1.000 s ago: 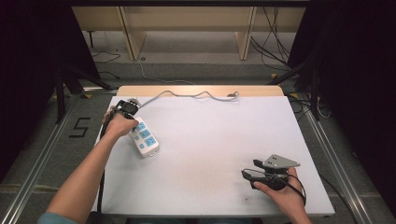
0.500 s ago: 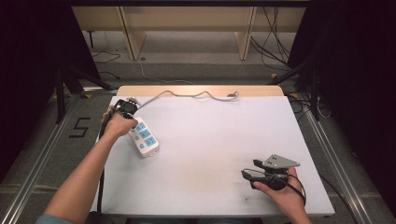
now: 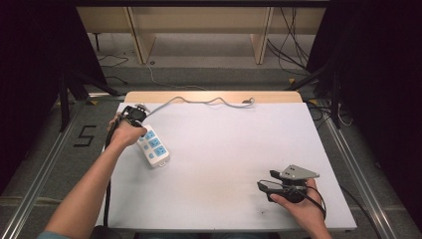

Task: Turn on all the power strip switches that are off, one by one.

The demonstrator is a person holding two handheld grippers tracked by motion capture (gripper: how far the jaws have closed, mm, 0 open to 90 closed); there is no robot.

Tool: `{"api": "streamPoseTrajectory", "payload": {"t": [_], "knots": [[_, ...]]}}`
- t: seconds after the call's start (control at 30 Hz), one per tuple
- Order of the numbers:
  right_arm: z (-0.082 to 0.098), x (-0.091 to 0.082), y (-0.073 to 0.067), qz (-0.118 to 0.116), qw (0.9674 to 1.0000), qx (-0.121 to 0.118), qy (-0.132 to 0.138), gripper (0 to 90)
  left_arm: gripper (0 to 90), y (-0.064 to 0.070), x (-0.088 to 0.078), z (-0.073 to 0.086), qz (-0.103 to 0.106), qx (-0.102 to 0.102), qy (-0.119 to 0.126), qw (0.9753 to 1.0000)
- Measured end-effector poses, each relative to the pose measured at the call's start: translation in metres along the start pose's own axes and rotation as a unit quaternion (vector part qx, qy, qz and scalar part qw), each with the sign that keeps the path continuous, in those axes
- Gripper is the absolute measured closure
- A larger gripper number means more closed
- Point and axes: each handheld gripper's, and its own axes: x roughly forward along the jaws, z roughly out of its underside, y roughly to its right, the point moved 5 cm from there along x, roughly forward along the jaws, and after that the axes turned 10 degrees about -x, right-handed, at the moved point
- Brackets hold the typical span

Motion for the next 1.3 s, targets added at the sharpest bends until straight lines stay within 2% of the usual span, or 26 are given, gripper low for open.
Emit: {"api": "streamPoseTrajectory", "payload": {"t": [1.3], "knots": [[0.0, 0.0, 0.0, 0.0, 1.0, 0.0, 0.0, 34.9, 89.8, 0.011, -0.009, 0.006, 0.013, 0.011, 0.007, 0.9998]]}}
